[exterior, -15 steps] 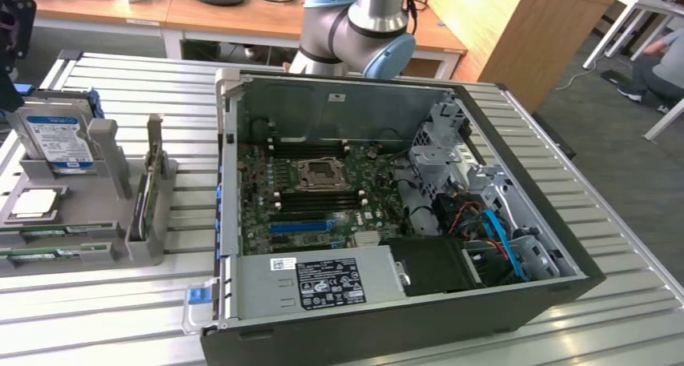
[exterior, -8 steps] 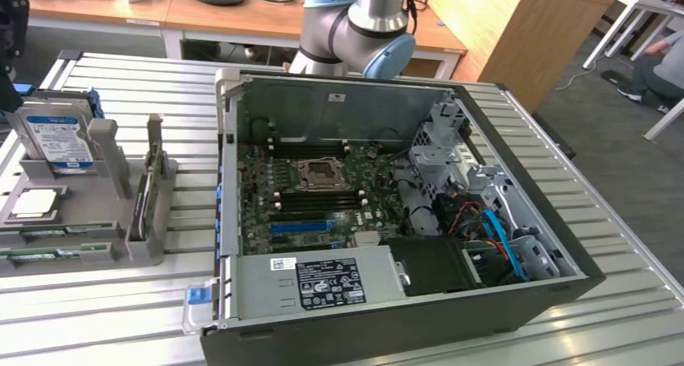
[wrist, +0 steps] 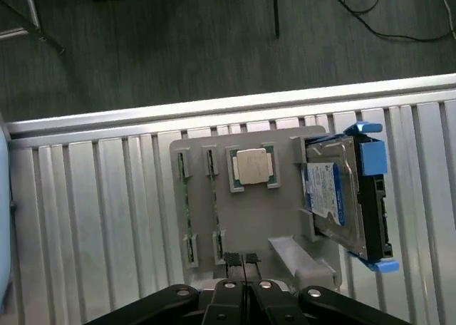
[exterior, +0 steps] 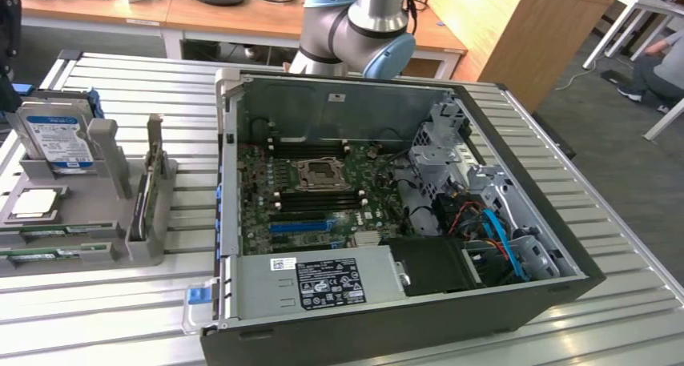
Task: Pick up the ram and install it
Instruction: 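Pick up the ram and move it above insertion slot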
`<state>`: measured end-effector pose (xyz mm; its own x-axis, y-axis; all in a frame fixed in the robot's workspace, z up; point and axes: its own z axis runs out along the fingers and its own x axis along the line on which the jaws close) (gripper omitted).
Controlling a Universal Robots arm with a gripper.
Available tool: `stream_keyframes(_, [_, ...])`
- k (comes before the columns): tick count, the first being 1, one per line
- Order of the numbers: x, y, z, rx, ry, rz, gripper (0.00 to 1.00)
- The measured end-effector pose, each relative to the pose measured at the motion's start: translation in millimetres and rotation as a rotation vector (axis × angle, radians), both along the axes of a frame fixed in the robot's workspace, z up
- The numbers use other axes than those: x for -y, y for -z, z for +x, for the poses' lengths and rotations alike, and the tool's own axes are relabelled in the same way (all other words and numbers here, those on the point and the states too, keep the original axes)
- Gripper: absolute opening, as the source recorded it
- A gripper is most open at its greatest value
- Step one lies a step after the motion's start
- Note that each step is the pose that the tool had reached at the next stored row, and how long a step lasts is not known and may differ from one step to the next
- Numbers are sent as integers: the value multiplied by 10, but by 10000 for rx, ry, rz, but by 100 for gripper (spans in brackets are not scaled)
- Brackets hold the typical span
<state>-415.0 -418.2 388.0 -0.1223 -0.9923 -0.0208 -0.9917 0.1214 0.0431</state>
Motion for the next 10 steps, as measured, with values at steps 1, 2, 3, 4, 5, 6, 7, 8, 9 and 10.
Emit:
stream_keyframes(1, [0,1,0,-1,-156,0,11])
stream_keyframes(2, [0,2,0,-1,-324,0,11])
stream_keyframes(3, [0,2,0,-2,-477,0,11])
stream_keyframes(4, [0,3,0,-3,-627,0,11])
stream_keyframes(5, [0,3,0,-5,-770,0,11])
stream_keyframes(6, [0,3,0,-5,-861,0,11])
stream_keyframes(7, [0,3,0,-5,-882,-1,11])
stream_keyframes(8, [0,3,0,-5,-881,-1,11])
stream_keyframes(9, [0,3,0,-4,-881,0,11])
stream_keyframes(10, [0,3,0,-5,-882,-1,11])
